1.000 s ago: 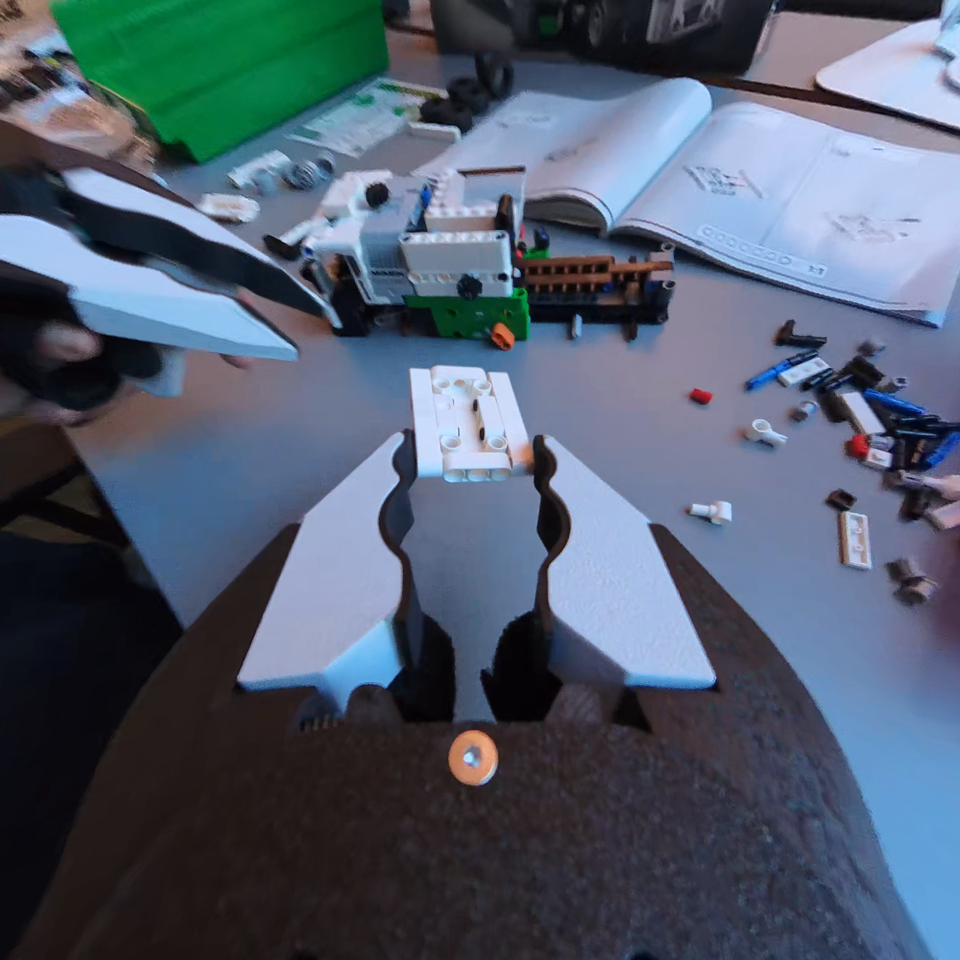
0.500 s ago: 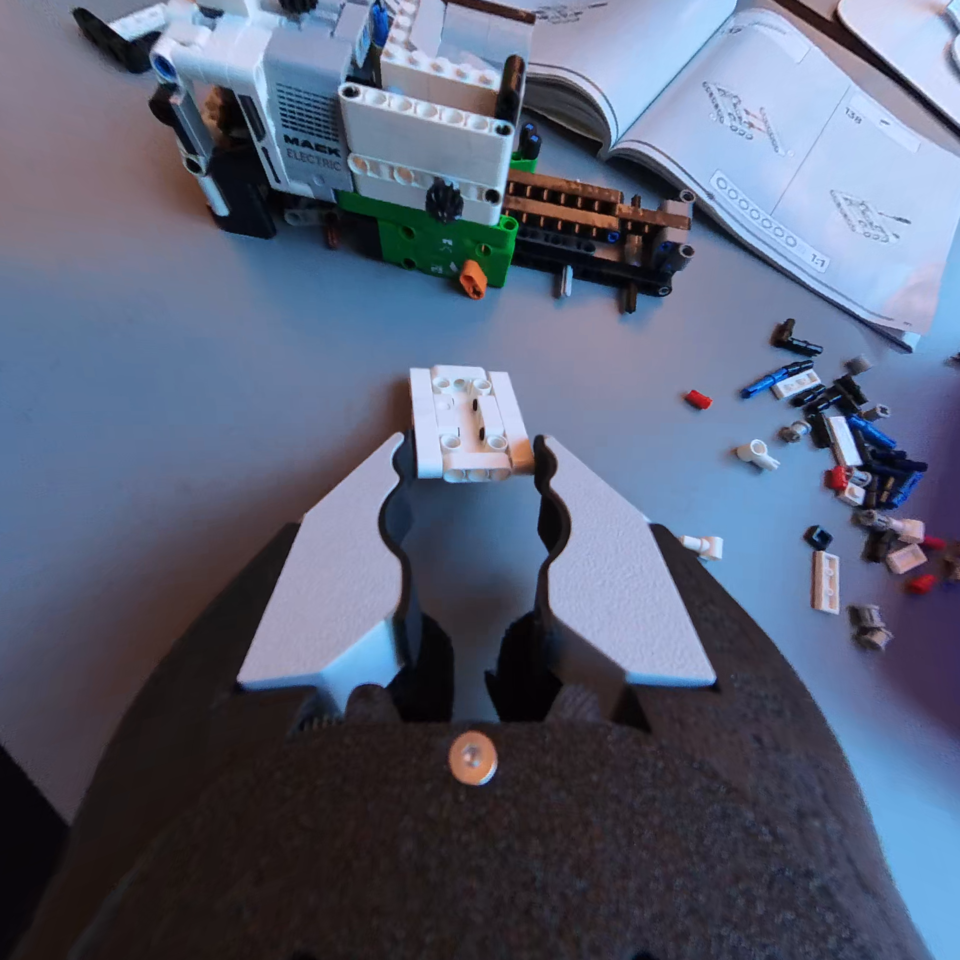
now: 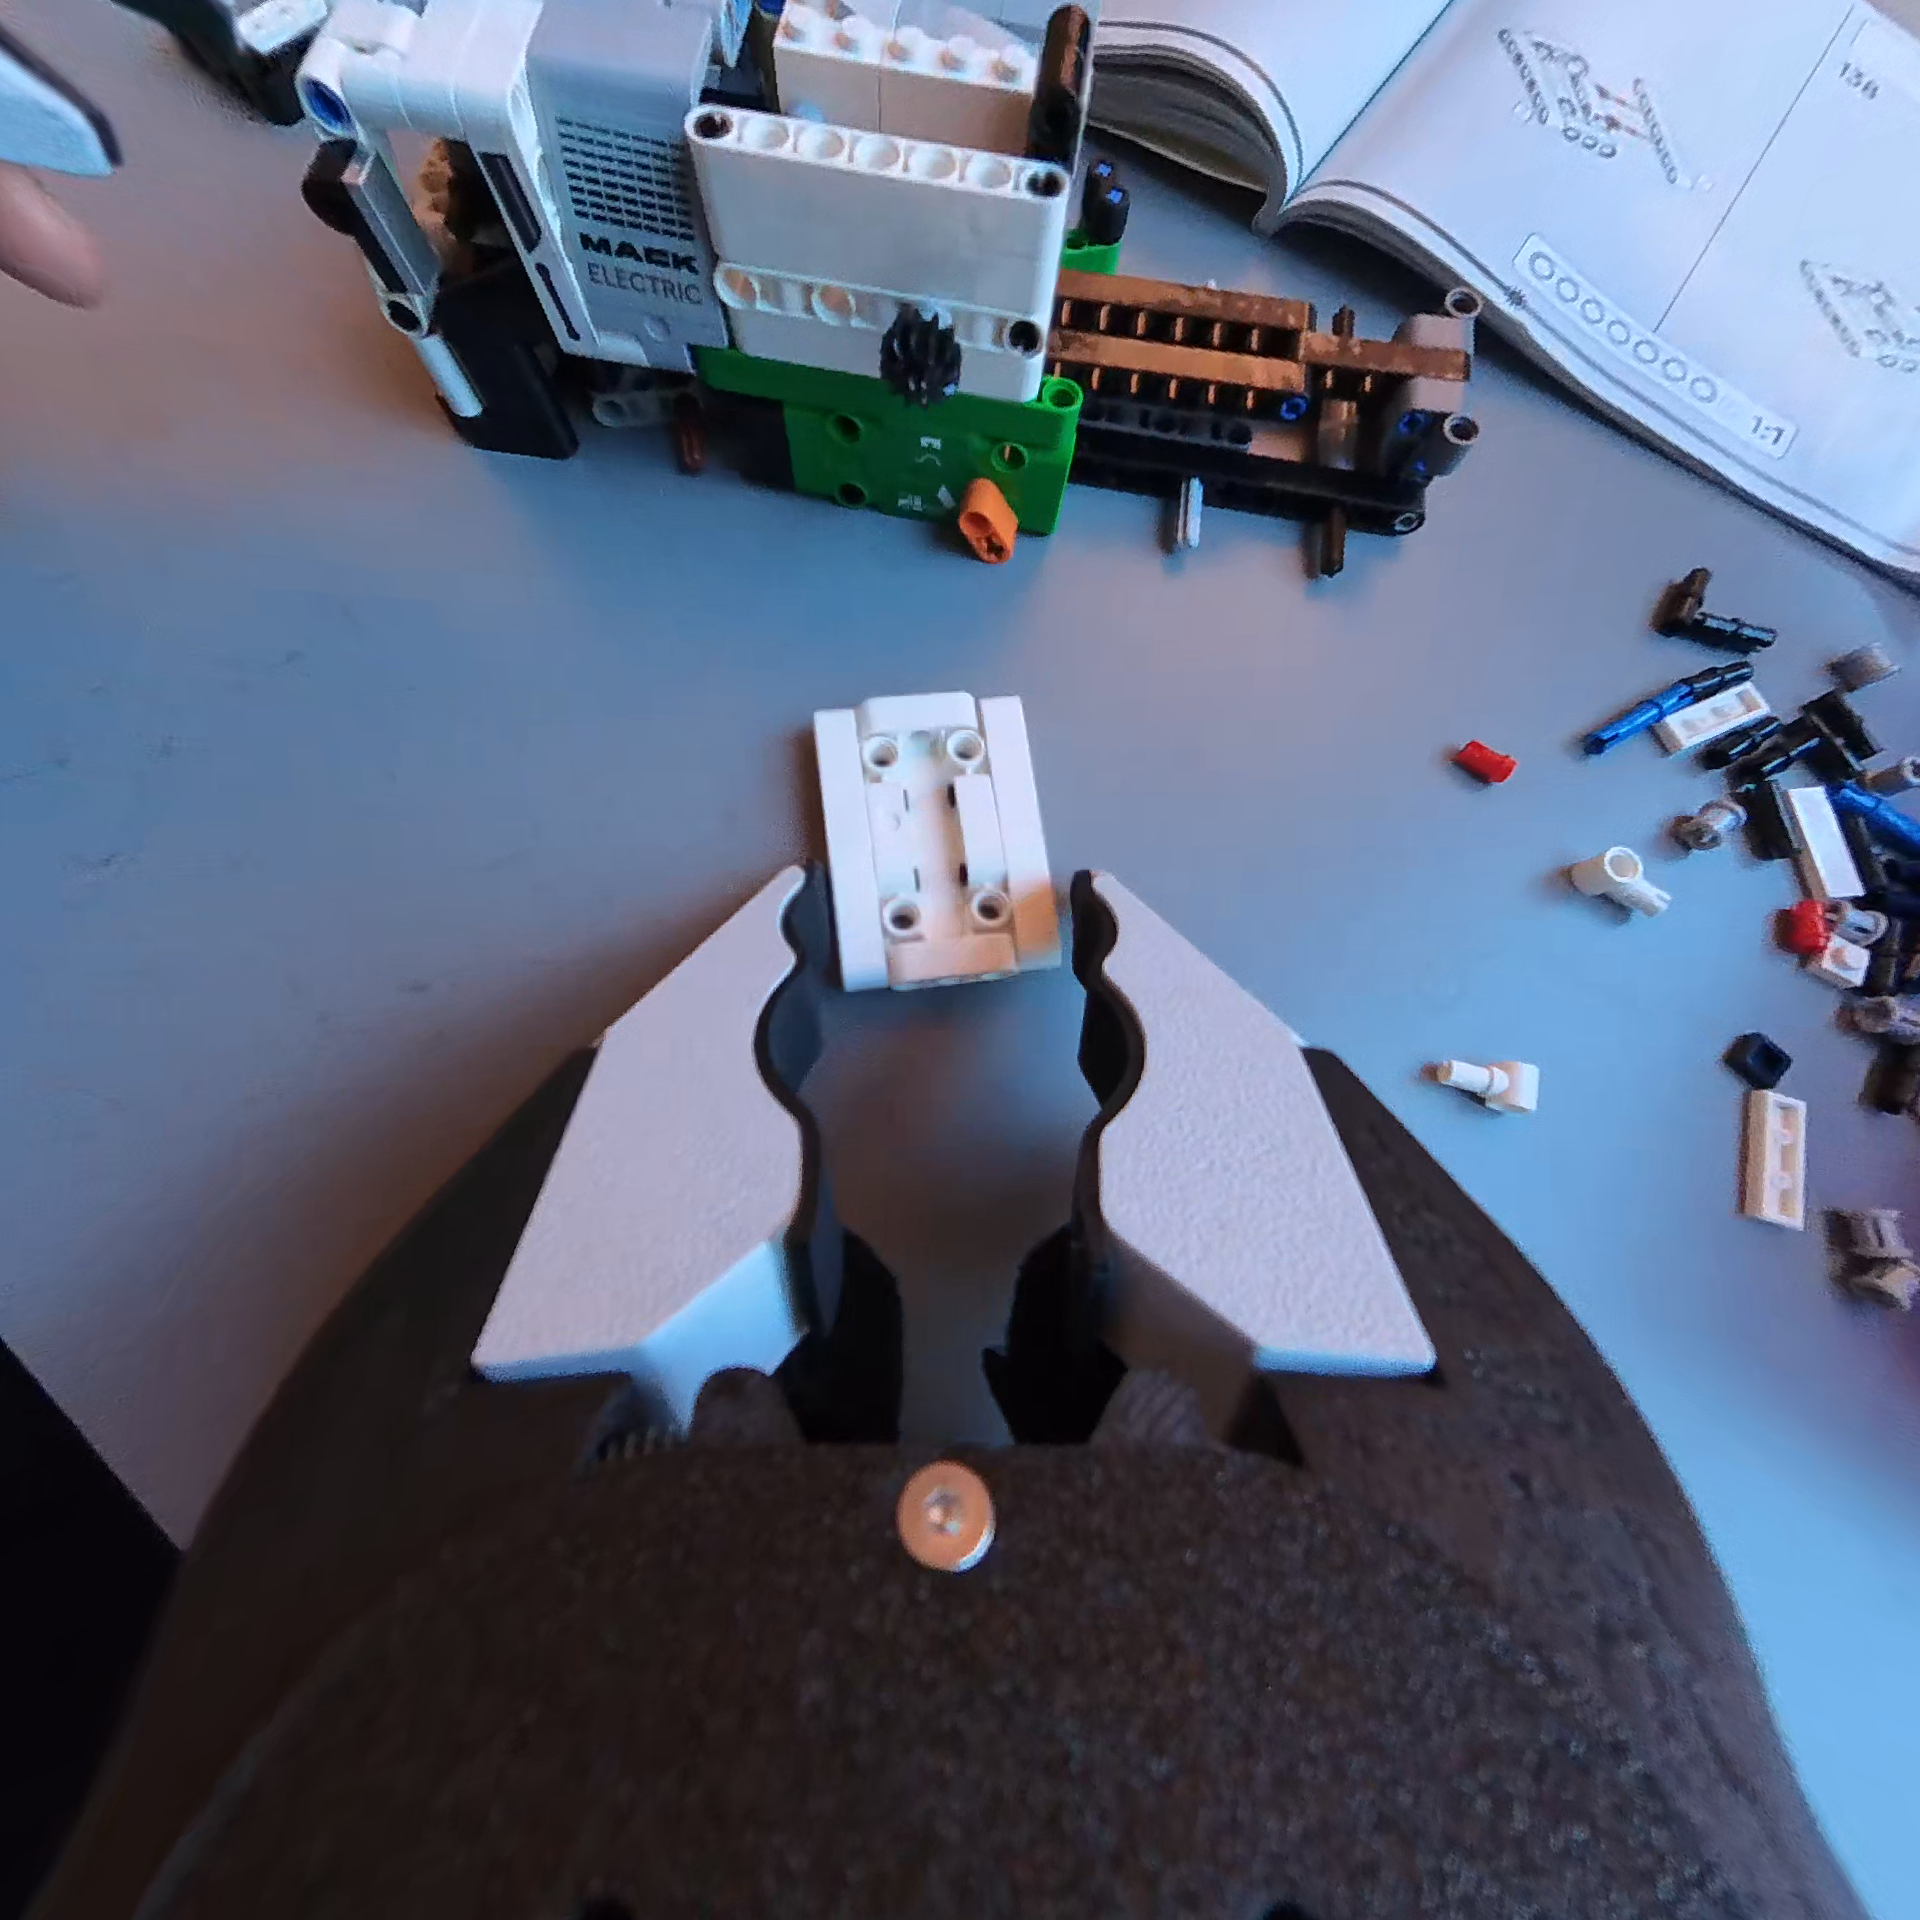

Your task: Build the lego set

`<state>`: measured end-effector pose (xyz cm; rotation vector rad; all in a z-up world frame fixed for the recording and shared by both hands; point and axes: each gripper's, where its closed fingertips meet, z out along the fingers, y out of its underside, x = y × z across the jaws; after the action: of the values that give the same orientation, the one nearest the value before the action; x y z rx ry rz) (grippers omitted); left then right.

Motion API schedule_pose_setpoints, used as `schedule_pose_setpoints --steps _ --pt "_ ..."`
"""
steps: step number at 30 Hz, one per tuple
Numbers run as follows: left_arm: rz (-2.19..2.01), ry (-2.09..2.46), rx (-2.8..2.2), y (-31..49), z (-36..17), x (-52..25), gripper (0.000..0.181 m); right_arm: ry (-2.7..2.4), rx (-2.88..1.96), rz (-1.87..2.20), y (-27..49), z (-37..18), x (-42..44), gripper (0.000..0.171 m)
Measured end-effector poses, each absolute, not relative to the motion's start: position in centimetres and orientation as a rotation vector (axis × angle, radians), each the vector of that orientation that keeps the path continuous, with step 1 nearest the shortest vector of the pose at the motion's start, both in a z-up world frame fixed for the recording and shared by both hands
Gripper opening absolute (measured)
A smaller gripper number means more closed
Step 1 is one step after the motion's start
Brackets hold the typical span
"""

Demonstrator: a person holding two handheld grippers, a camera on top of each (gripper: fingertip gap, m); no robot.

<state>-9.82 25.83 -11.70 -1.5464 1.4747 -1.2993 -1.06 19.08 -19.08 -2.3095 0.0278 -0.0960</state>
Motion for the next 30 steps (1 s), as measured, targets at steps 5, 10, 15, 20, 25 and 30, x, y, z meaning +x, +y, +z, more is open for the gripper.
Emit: schedule_pose_setpoints --steps 5,10,15,20,25,30 --pt "-1.31 1.467 -1.571 25.8 -11.7 -9.9 0.029 0.031 -2.273 -0.015 19.0 -18.5 -1.5 0.053" --pt "-1.353 1.422 -1.614 25.9 -11.4 -10.3 0.029 0.132 -2.133 -0.016 18.0 -15.4 1.6 0.053" --pt "-1.374 1.368 -1.581 25.5 -11.2 -9.8 0.029 0.42 -2.076 -0.118 13.9 -15.0 9.3 0.048" --pt "-1.361 1.521 -1.501 22.4 -12.2 -8.4 0.029 0.472 -2.14 -0.23 13.4 -16.5 13.4 0.039" --pt "-1.283 1.642 -1.434 20.1 -12.7 -7.8 0.026 0.589 -2.176 -0.249 14.2 -17.9 15.6 0.026" --pt "-1.379 1.599 -1.46 19.6 -11.7 -7.6 0.026 0.636 -2.227 -0.286 14.5 -18.8 16.7 0.017"
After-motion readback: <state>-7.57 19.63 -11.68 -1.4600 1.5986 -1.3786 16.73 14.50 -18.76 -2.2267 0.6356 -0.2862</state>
